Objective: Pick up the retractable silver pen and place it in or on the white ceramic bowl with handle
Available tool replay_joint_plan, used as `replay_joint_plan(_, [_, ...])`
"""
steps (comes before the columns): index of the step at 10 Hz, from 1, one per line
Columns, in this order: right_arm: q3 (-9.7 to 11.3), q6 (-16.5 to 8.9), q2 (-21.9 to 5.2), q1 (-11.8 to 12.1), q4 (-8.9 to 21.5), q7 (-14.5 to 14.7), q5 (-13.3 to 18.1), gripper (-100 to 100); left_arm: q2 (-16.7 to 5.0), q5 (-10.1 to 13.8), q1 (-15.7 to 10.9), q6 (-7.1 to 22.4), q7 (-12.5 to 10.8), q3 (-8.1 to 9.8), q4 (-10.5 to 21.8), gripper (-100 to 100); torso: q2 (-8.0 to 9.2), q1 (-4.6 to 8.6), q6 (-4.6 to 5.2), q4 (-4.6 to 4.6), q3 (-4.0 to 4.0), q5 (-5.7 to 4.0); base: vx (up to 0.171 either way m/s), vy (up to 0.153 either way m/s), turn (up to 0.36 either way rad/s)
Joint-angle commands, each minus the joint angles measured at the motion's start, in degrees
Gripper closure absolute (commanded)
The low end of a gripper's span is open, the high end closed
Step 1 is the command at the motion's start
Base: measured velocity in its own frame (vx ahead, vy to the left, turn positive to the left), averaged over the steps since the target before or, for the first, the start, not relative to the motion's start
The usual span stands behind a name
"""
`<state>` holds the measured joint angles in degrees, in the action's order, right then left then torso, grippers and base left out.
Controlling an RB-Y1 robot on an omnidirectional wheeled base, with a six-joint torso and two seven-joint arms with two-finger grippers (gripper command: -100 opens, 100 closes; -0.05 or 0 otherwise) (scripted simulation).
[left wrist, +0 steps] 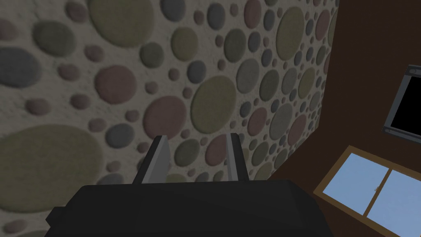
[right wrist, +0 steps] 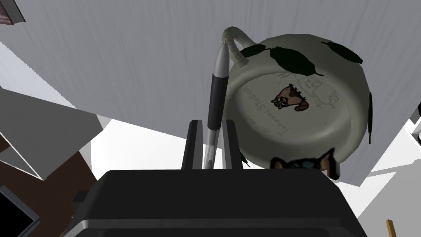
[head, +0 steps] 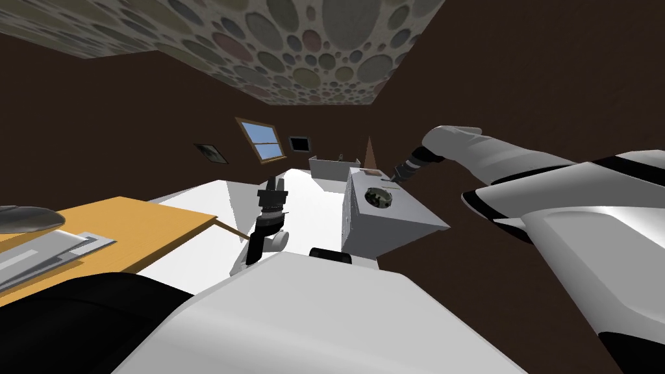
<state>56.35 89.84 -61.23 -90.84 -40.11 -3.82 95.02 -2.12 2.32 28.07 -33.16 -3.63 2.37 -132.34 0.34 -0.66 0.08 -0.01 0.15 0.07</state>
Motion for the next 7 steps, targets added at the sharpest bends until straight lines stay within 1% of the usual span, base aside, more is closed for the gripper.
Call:
replay_joint_plan(1, [0.81,2.86,-0.11,-1.56,1.21,0.26,0.02,100,0.00,0.00,0.00,0.00,0.00,0.00,0.00,0,0.00,0.00,0.00,0.00,0.00,0.00,-0.011,0.092,0.070])
replay_joint_plan(2, [1.11,4.43,-0.32,-2.06,1.37,0.24,-0.04,100,0.00,0.00,0.00,0.00,0.00,0.00,0.00,0,0.00,0.08,0.03,0.01,0.00,-0.01,-0.011,0.067,0.066])
replay_joint_plan(3, [1.11,4.87,-0.32,-2.06,1.37,0.24,-0.04,100,0.00,0.00,0.00,0.00,0.00,0.00,0.00,0,0.01,0.19,0.04,0.00,0.01,-0.03,-0.011,0.030,0.013])
replay_joint_plan(4, [1.34,6.92,-0.47,-2.45,1.51,0.23,-0.10,100,-0.01,0.00,0.00,0.00,0.00,0.01,0.00,0,0.01,0.36,0.07,0.00,0.00,-0.08,-0.007,0.016,0.022])
replay_joint_plan(6, [1.55,9.95,-0.62,-2.84,1.65,0.22,-0.18,100,-0.01,0.00,0.00,0.00,0.00,0.01,0.00,0,-0.02,0.47,0.07,-0.03,-0.02,-0.11,-0.002,0.020,0.030])
replay_joint_plan(7, [1.38,8.76,-1.00,-2.37,0.73,-0.24,-0.33,100,-0.01,0.00,0.00,0.00,0.00,0.01,0.00,0,-0.04,0.49,0.08,-0.03,-0.03,-0.11,-0.001,0.008,-0.002])
